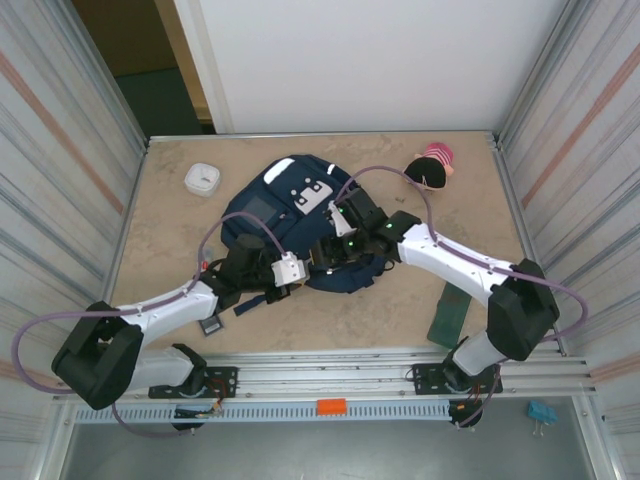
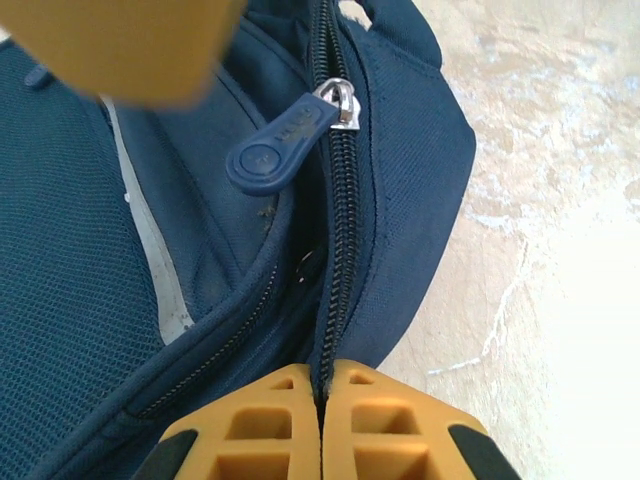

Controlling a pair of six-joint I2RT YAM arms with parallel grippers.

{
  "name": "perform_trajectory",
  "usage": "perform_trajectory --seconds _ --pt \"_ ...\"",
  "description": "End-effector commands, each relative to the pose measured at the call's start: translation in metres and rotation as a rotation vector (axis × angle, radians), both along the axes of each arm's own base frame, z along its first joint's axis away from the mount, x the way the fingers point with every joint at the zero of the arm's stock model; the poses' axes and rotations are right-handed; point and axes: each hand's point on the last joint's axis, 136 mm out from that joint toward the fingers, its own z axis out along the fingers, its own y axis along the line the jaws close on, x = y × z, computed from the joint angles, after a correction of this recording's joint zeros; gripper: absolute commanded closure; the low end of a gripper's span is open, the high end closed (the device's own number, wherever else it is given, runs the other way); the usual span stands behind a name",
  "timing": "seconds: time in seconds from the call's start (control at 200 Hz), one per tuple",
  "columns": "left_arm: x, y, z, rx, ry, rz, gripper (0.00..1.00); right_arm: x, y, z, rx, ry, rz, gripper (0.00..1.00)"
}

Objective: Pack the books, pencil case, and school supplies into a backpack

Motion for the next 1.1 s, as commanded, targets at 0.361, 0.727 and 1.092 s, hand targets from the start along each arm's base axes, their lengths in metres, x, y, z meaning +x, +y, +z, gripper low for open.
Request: perform_trajectory --seconds 0.361,0.727,1.092 --pt "0.003 -0.009 0.04 -0.138 -0.072 0.014 1.0 -0.004 0.001 -0.03 -0.163 -0.002 0.101 0.53" --pt "0.006 -0.006 0.034 -0.116 -0.061 0.036 1.0 0.019 -0.022 -0.016 -0.164 -0.053 -0.082 0.92" --pt "0.022 0.0 0.035 -0.119 -0.066 0.144 1.0 0.04 -0.098 -0.01 0.002 0.018 -0.455 1.0"
